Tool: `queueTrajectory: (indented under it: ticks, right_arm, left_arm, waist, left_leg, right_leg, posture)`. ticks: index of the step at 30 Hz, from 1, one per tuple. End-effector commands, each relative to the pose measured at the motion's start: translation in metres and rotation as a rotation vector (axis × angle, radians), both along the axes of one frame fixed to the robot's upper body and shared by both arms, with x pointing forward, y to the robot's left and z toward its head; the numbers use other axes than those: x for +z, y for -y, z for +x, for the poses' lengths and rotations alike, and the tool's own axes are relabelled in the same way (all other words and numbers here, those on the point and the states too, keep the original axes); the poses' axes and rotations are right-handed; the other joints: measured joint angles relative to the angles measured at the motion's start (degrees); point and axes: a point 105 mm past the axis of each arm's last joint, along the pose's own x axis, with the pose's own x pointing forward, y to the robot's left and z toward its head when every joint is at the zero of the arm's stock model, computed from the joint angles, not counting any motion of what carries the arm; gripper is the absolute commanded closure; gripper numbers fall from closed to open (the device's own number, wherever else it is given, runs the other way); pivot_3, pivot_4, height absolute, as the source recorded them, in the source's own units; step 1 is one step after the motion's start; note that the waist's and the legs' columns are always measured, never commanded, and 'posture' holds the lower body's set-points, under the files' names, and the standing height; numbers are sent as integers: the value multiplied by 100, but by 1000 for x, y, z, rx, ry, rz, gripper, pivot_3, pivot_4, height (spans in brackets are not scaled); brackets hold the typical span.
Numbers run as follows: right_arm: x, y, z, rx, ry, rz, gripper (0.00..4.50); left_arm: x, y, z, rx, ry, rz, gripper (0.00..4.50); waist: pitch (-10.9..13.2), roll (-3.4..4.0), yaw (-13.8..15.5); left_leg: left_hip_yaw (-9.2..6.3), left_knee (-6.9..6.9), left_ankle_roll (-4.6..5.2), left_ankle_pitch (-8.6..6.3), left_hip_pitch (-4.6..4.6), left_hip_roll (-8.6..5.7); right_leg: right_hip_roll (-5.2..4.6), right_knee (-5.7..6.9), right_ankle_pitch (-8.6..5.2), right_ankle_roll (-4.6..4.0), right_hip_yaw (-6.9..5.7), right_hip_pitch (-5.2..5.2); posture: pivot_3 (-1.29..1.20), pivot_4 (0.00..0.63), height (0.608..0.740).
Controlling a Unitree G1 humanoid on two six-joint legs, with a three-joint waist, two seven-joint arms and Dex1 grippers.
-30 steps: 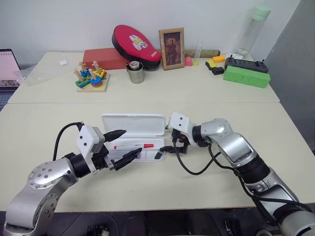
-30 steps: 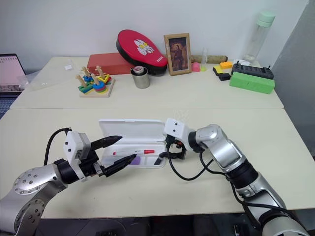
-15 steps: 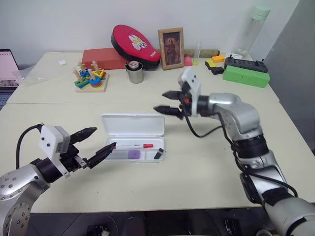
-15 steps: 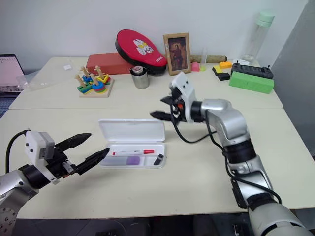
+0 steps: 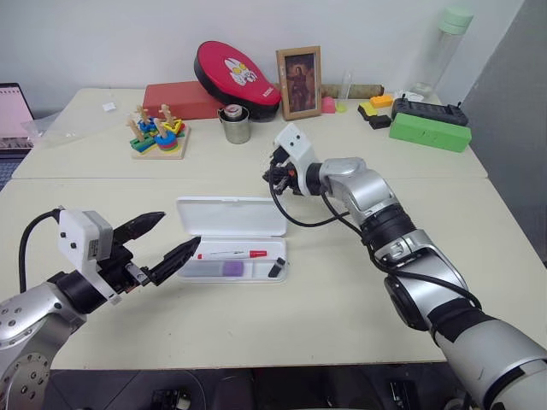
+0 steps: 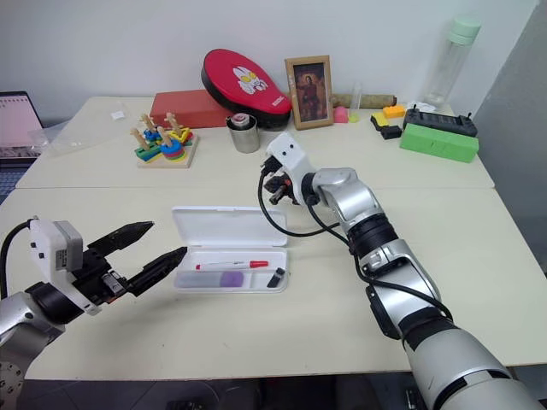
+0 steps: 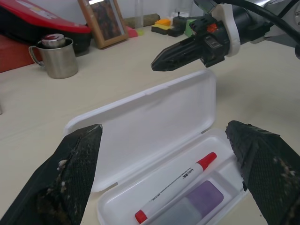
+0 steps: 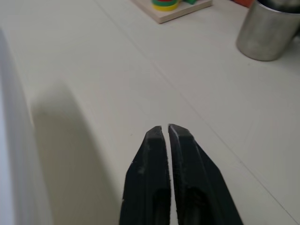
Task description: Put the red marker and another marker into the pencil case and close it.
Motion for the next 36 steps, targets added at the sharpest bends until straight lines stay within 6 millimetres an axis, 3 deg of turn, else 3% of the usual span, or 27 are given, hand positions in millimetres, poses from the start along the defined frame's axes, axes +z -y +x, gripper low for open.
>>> queueTrajectory:
  ticks: [1,6,11,19,24,26,29,36]
  right_arm:
    - [14,-12,-31,224,73,-5,4482]
    - [20,-15,-69,418,123,-34,4482]
    - [-1,-15,-95,541,172,-149,4482]
    - [-57,-17,-114,603,180,-335,4482]
    - [-102,-11,-115,587,109,-448,4482]
    - [-109,-8,-114,582,97,-465,4482]
    - [-105,-10,-114,572,90,-418,4482]
    - [-33,-8,-103,493,82,-68,4482]
  left_arm:
    - [12,0,-6,2,37,16,0]
    - [18,0,-10,-9,30,26,0]
    - [22,3,-15,-34,18,32,0]
    - [15,7,-23,-74,-46,47,0]
    - [15,7,-24,-79,-55,52,0]
    - [15,8,-23,-80,-54,52,0]
    - [16,7,-23,-79,-53,53,0]
    - [12,-7,-19,-34,-61,57,0]
  waist:
    - [0,0,1]
    - [0,1,3]
    - [-1,-2,12]
    - [-2,-3,30]
    - [-5,-7,25]
    - [-9,-8,15]
    - [-21,-13,-5]
    - [-20,-18,11]
  left_leg:
    - [0,0,0,0,1,0]
    - [-1,1,0,0,0,0]
    - [0,4,-1,0,3,1]
    - [1,4,-1,0,4,1]
    - [2,3,-2,-1,14,2]
    - [7,2,-2,-1,27,6]
    - [14,3,-2,-1,37,10]
    - [15,4,-2,-1,27,13]
  right_leg:
    - [0,0,0,0,0,0]
    - [0,0,-1,1,0,0]
    - [0,1,-2,2,1,2]
    - [0,0,-4,2,1,0]
    - [0,0,-17,20,2,5]
    - [0,2,-18,19,2,11]
    - [1,4,-39,-18,4,16]
    - [3,5,-38,-19,4,11]
  posture:
    - [0,150,740]
    - [0,150,740]
    - [0,150,740]
    - [0,150,740]
    - [0,150,740]
    - [0,150,740]
    - [0,150,740]
    - [0,150,740]
